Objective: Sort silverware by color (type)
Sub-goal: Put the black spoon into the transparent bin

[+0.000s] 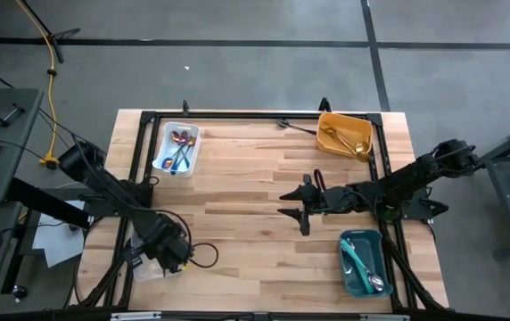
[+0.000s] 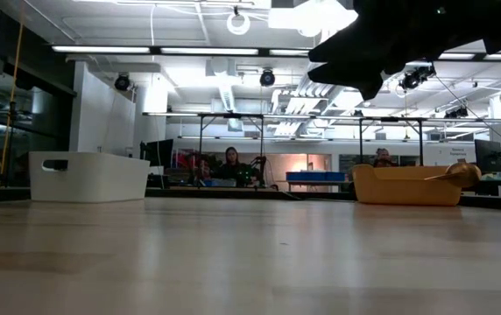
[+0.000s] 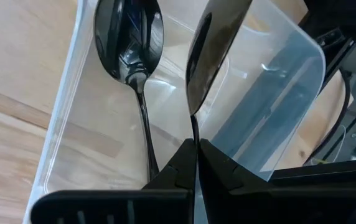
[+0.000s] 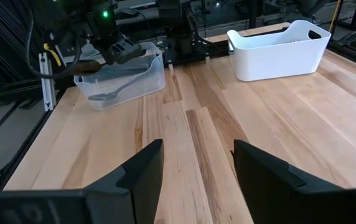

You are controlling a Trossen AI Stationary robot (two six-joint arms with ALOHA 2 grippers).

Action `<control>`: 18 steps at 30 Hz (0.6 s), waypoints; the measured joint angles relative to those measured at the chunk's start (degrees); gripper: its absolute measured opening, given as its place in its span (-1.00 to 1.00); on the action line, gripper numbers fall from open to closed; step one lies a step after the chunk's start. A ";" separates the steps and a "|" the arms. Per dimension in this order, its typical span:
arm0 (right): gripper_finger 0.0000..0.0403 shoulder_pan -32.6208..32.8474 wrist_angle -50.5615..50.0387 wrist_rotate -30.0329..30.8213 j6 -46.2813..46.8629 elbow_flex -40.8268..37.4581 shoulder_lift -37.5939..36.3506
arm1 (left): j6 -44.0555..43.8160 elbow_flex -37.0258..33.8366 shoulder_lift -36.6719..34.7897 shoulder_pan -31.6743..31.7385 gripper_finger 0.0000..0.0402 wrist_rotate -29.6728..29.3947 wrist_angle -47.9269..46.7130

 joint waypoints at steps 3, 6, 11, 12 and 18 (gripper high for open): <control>-0.06 0.00 -0.20 0.00 0.21 0.02 0.00 | 0.93 0.00 0.98 -0.02 -1.00 0.00 -0.11; -0.06 -0.02 -0.74 -0.02 0.57 0.02 0.00 | 0.93 -0.13 1.50 0.00 -1.00 0.00 -0.22; -0.06 -0.01 -1.07 -0.02 0.59 0.02 0.00 | 0.30 -0.28 1.79 1.07 -1.00 0.02 -0.20; -0.06 0.00 -1.10 -0.02 0.59 0.02 0.00 | 0.03 -0.28 1.81 1.42 -1.00 0.02 -0.19; -0.06 0.00 -1.08 -0.02 0.60 0.02 0.00 | -1.96 -0.28 1.81 2.75 -0.96 0.02 -0.09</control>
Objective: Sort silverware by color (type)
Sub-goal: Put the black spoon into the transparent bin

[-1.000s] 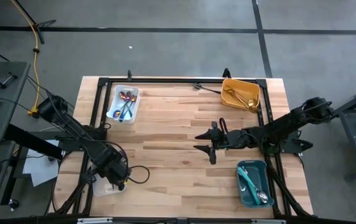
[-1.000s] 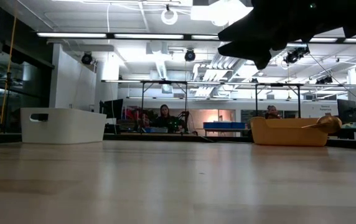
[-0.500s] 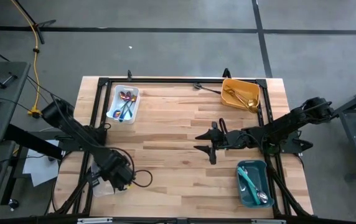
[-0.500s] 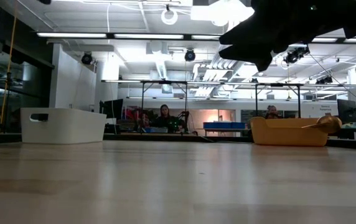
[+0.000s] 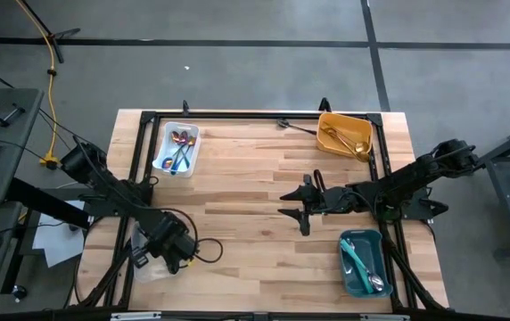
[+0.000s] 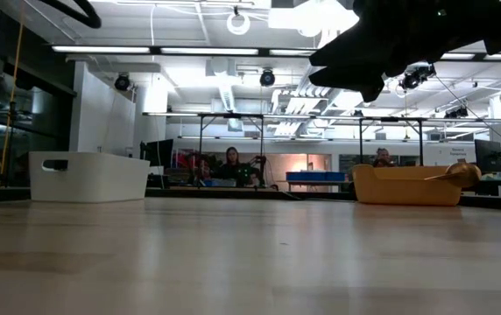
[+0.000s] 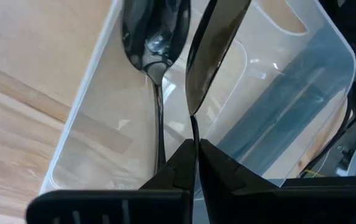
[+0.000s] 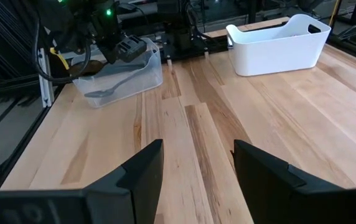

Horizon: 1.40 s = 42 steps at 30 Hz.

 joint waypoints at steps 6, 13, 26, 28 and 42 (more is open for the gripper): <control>-0.06 -0.02 0.00 0.00 -0.01 0.00 0.00 | -2.77 0.00 0.00 0.25 -0.92 0.30 -0.04; -0.06 -0.01 0.00 0.00 0.01 0.00 0.00 | -7.51 0.00 0.00 0.23 -0.91 3.62 -0.04; -0.06 -0.02 0.00 0.02 -0.12 0.00 0.00 | -14.38 2.20 -0.04 1.08 -0.91 3.50 -0.41; -0.06 0.00 -0.01 0.01 -0.13 0.00 0.00 | -17.20 4.32 -0.04 1.98 -0.92 3.57 -0.36; -0.06 -0.02 -0.59 0.00 0.16 0.04 0.02 | -11.68 13.18 -5.16 9.74 -1.00 -10.45 34.94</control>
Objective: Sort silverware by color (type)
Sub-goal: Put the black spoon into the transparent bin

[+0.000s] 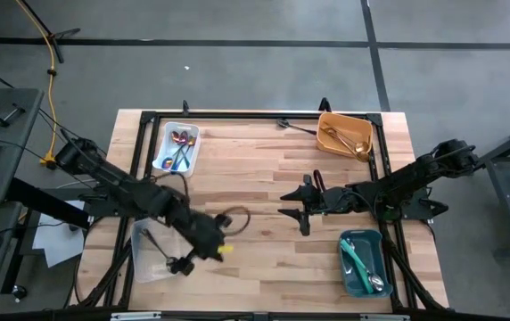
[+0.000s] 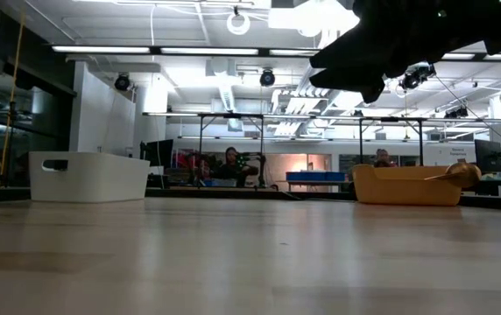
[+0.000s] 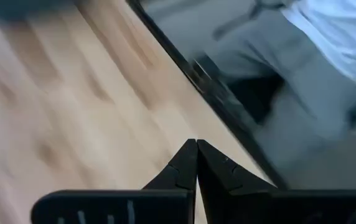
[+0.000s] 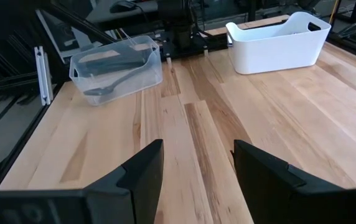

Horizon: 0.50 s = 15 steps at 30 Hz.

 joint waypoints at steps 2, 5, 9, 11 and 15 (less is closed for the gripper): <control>-0.06 0.02 -0.12 0.00 -0.15 0.00 0.00 | 5.17 -0.75 -0.97 1.94 -1.00 -1.13 4.93; -0.06 0.02 -0.34 0.00 -0.81 0.00 0.00 | 11.10 -5.59 -2.85 5.63 -1.00 -1.09 17.76; -0.06 0.00 -0.31 0.00 -1.89 0.00 0.00 | 13.72 -16.08 -4.60 11.69 -1.00 0.55 36.81; -0.06 0.00 -0.07 0.01 -3.01 0.00 0.00 | 13.43 -21.93 -4.87 14.70 -1.00 0.55 47.73; -0.06 -0.31 2.14 0.13 -6.34 0.00 0.02 | 10.42 -33.03 -5.21 19.21 -1.00 0.63 68.69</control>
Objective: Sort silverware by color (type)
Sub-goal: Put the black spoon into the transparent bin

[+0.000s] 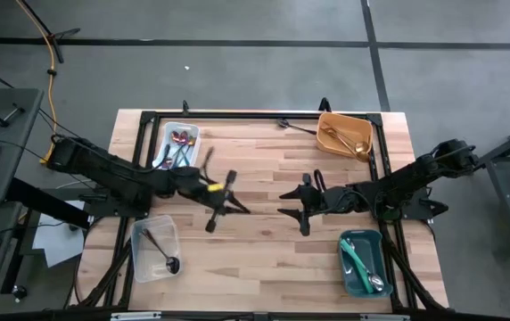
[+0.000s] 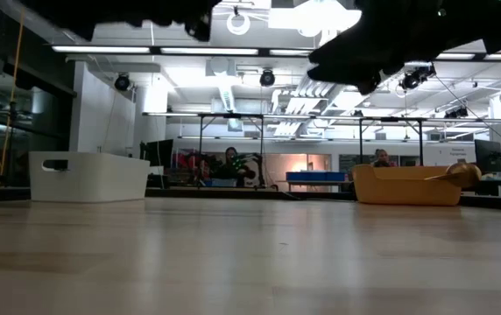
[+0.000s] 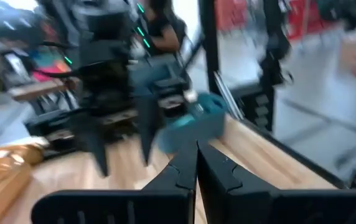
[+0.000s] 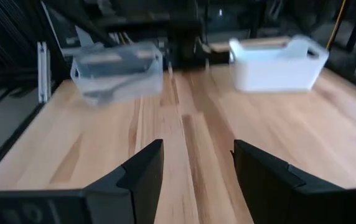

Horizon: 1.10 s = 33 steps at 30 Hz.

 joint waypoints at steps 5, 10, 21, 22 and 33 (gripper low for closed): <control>-0.06 -1.27 5.61 0.03 -5.27 0.00 0.00 | -2.47 -10.55 -0.01 2.59 -1.00 -0.61 19.46; -0.06 -2.83 8.50 0.05 -8.04 0.00 0.00 | -3.48 -16.09 -0.01 2.86 -1.00 -4.61 27.55; -0.06 -4.25 10.45 0.20 -7.93 0.00 0.00 | -5.74 -16.52 -0.01 2.84 -1.00 -7.40 27.09; -0.06 -4.24 10.45 0.20 -7.93 0.00 0.00 | -5.85 -16.52 -0.01 2.84 -1.00 -7.40 26.87; -0.06 -4.26 10.42 0.14 -7.93 0.00 0.00 | -6.02 -16.52 -0.26 2.84 -1.00 -7.40 26.12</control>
